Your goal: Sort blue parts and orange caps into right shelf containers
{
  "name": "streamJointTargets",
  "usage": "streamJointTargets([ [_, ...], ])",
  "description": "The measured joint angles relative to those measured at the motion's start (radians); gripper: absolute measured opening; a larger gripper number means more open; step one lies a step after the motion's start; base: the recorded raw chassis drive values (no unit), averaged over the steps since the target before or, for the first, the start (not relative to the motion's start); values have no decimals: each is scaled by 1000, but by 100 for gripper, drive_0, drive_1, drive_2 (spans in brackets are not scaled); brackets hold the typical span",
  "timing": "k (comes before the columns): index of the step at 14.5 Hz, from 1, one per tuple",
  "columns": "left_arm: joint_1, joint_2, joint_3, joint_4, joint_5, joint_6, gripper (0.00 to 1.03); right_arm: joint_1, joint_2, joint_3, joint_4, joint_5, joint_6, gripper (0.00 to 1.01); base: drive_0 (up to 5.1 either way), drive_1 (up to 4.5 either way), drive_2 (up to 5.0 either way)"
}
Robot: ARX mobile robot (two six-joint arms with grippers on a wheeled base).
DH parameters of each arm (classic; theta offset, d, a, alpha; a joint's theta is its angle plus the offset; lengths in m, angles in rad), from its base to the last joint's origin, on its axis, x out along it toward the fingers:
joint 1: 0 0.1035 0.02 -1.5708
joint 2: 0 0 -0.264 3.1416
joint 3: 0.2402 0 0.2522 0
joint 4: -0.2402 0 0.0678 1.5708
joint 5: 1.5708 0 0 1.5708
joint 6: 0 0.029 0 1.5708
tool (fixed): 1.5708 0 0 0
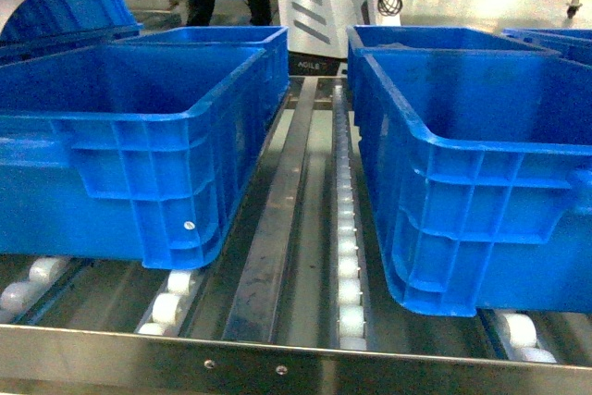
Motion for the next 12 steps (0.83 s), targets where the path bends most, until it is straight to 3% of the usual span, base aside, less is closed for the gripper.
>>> streamJointTargets([
  [12, 47, 335, 259, 16, 68, 18, 46, 0, 0, 0, 0, 0, 0, 44, 0, 0, 0],
])
